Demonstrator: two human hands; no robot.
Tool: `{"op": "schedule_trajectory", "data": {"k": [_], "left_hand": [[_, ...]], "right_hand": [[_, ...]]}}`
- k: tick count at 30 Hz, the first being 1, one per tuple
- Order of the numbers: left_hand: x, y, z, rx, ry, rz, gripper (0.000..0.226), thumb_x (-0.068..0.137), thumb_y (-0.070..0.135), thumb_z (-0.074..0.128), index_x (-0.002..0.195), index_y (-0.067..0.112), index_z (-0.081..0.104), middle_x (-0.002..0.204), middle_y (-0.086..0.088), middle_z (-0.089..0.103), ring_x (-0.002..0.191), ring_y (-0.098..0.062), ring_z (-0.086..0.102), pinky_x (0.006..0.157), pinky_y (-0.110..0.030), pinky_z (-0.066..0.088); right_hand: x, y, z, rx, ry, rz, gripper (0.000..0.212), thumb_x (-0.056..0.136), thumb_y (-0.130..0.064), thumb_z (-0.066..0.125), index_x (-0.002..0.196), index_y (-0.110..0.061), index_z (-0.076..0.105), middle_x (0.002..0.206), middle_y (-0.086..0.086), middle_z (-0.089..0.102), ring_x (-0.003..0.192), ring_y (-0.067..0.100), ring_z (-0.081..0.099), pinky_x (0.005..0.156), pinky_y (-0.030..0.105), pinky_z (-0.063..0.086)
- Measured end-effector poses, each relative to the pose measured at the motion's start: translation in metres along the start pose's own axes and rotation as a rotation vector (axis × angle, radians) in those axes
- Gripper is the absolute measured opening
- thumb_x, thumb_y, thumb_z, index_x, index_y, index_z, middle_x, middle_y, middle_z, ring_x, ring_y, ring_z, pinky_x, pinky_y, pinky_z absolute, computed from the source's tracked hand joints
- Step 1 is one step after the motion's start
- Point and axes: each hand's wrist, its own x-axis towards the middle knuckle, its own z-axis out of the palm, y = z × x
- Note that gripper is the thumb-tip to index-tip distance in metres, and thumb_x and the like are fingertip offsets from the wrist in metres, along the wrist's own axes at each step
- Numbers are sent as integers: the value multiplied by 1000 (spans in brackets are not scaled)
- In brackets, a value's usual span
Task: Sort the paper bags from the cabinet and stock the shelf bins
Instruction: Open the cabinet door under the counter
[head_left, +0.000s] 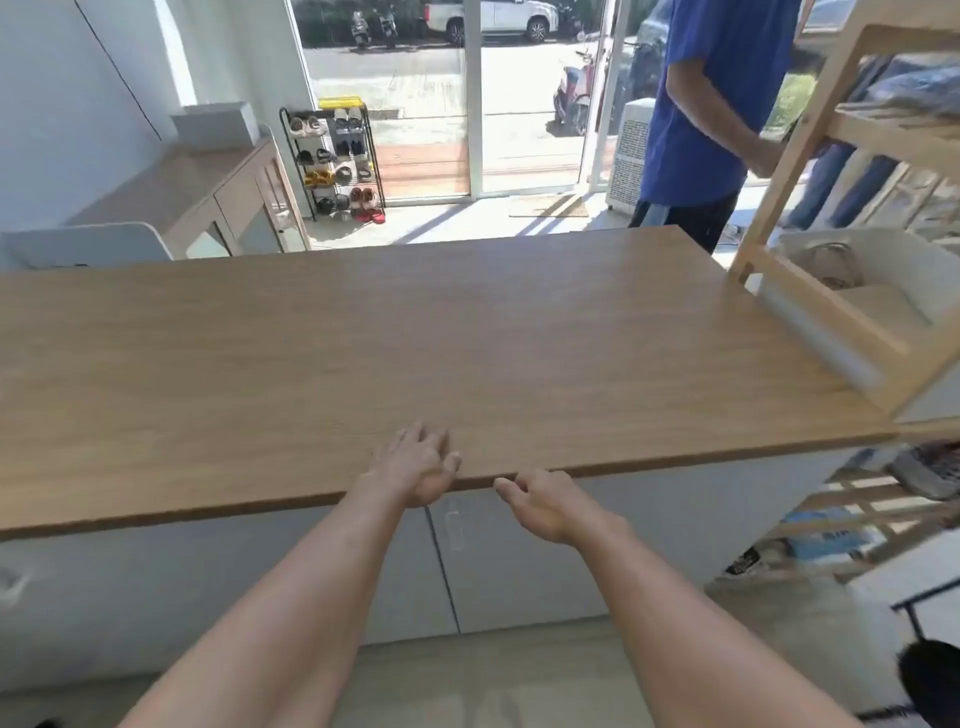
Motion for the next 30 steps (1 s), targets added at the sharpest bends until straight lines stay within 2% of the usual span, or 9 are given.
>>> {"op": "schedule_trajectory", "data": {"k": [4, 9, 12, 15, 18, 20, 23, 28, 30], "left_hand": [[-4, -7, 3, 75, 41, 46, 59, 100, 41, 33, 154, 26, 15, 163, -6, 7, 149, -26, 10, 118, -46, 19], [-4, -13, 9, 79, 69, 55, 57, 100, 43, 33, 153, 29, 16, 163, -4, 9, 149, -24, 9, 118, -43, 18], [-6, -14, 15, 59, 93, 53, 57, 101, 44, 32, 154, 31, 14, 164, -1, 6, 150, -22, 7, 118, -43, 14], [-6, -15, 20, 55, 117, 49, 57, 101, 45, 30, 154, 32, 14, 164, 0, 5, 150, -22, 6, 119, -44, 12], [-6, -17, 23, 53, 130, 52, 56, 101, 45, 28, 154, 33, 13, 164, 0, 5, 150, -22, 6, 120, -45, 10], [-7, -18, 25, 53, 140, 60, 55, 101, 45, 28, 154, 33, 13, 164, 0, 5, 150, -22, 6, 120, -45, 10], [-11, -21, 28, 69, 167, 81, 53, 102, 43, 28, 153, 35, 17, 164, -1, 8, 150, -22, 8, 120, -45, 11], [-28, -24, 33, 132, 213, 134, 51, 102, 40, 31, 152, 34, 22, 162, -5, 17, 148, -24, 16, 117, -42, 18], [-38, -21, 37, 167, 274, 173, 51, 101, 38, 34, 151, 29, 28, 159, -6, 24, 145, -23, 23, 114, -40, 21]], "right_hand": [[11, 1, 28, 20, -66, 35, 50, 98, -48, 33, 113, -9, 59, 126, 19, 58, 116, 33, 53, 87, 33, 39], [33, -3, 69, 143, -119, 58, 51, 97, -46, 36, 128, -8, 50, 134, 22, 52, 123, 36, 49, 96, 37, 40], [43, -7, 86, 177, -105, 64, 49, 98, -42, 35, 131, -8, 46, 134, 21, 53, 122, 37, 50, 96, 36, 41], [55, -13, 103, 262, -78, 79, 43, 98, -41, 34, 125, -10, 48, 125, 22, 58, 111, 38, 58, 92, 38, 48], [58, -16, 111, 373, -41, 123, 41, 98, -41, 35, 125, -12, 46, 116, 22, 61, 100, 38, 63, 89, 45, 52], [54, -15, 113, 398, -37, 125, 39, 98, -39, 36, 125, -12, 46, 116, 22, 61, 103, 39, 61, 90, 44, 51], [43, -8, 115, 347, -50, 91, 39, 100, -36, 36, 127, -11, 49, 126, 20, 57, 116, 37, 53, 90, 34, 43], [12, 5, 120, 352, -87, 69, 40, 100, -39, 35, 129, -17, 51, 136, 14, 37, 121, 33, 48, 102, 33, 35], [-3, 11, 124, 367, -95, 61, 40, 99, -39, 35, 128, -17, 53, 136, 13, 34, 122, 33, 48, 105, 33, 34]]}}
